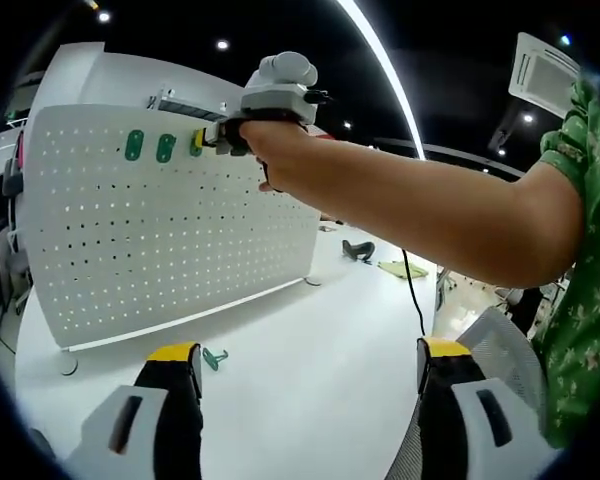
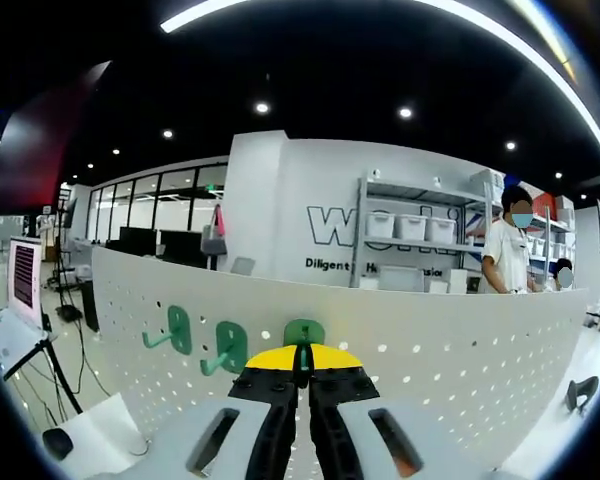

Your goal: Insert the hook assembly into the mounting plate slot until the hook locks in place.

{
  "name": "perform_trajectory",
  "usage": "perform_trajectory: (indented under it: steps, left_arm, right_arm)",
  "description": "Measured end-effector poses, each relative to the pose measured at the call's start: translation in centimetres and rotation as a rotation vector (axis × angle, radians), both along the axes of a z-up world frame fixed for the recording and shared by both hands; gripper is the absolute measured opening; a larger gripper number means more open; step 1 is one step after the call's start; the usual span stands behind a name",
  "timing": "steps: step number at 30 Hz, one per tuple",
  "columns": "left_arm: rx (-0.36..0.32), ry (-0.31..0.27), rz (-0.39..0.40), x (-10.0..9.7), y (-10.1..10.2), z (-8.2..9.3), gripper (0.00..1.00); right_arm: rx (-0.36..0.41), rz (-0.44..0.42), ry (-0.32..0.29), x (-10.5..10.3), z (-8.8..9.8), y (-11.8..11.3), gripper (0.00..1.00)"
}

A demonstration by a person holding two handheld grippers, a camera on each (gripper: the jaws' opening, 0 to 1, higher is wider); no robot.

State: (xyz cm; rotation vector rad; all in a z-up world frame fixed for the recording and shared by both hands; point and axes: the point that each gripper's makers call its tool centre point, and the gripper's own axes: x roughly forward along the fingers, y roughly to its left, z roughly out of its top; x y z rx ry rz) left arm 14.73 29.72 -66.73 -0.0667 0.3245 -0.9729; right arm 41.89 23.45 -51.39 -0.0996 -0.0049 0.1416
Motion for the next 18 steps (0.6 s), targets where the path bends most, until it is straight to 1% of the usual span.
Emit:
perform_trajectory:
  steps: [18]
  left_arm:
    - [-0.002,-0.002,0.001,0.02,0.22,0.04,0.90]
  right_arm:
    - [-0.009,-0.004,0.007,0.01,-0.38,0.11,0.01]
